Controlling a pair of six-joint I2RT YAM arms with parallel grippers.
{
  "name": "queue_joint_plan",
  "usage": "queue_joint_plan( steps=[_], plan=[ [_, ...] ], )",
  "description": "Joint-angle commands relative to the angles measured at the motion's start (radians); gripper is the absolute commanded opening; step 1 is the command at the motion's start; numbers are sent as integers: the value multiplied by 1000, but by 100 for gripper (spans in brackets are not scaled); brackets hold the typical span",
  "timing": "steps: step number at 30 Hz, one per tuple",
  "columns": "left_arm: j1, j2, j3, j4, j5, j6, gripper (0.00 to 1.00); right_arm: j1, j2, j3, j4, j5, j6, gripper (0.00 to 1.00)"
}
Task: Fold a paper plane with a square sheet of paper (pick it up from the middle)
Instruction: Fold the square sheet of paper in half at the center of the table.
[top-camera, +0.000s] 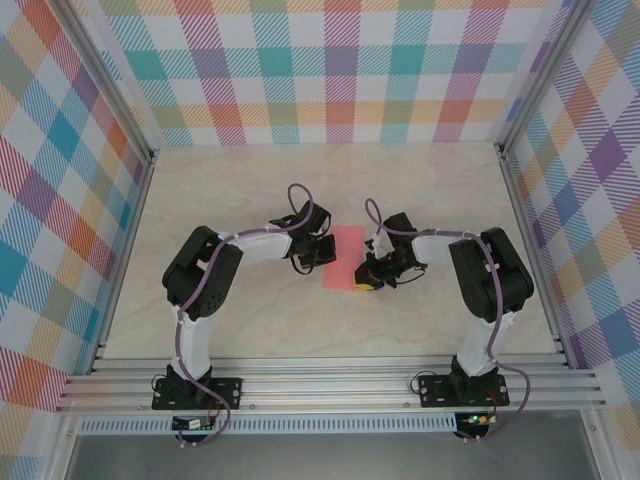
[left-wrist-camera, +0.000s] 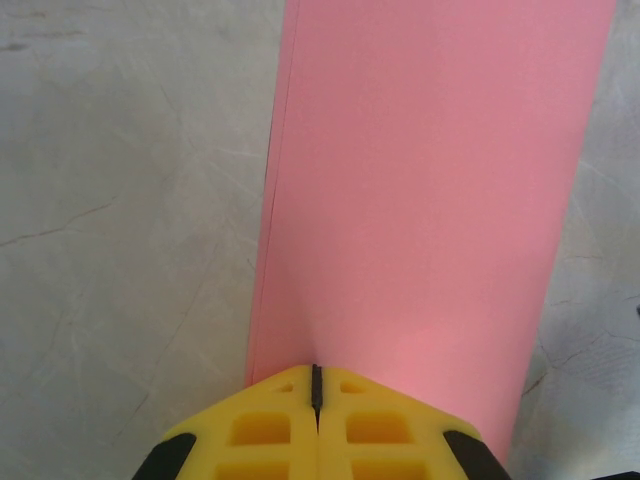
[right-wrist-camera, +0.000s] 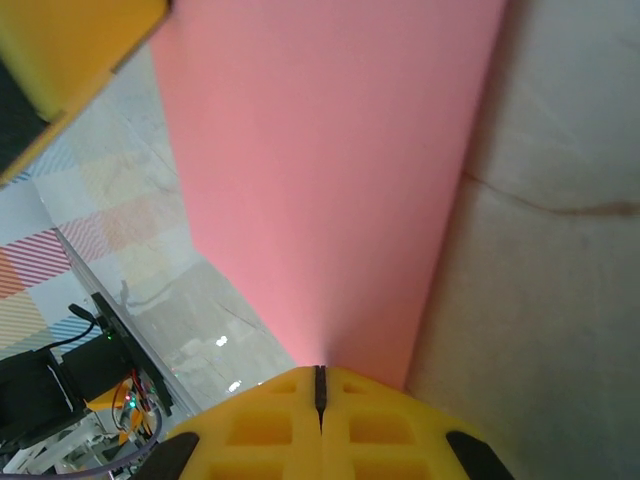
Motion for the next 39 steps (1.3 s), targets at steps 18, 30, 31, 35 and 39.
queue_joint_plan(
  steps=[18,30,31,35,39],
  plan=[
    [-17,-102,16,-97,24,3,22,-101,-58,119,-71,46,-1,24],
    [36,-185,-143,79,100,-103,46,-92,53,202,-77,-28,25,37],
    [38,-182,-148,89,109,-110,46,-85,56,205,-79,-31,20,37],
    [44,-168,-151,107,131,-122,46,-72,79,224,-89,-45,9,38],
    [47,-159,-151,104,130,-125,47,-61,107,242,-104,-19,8,38]
  ],
)
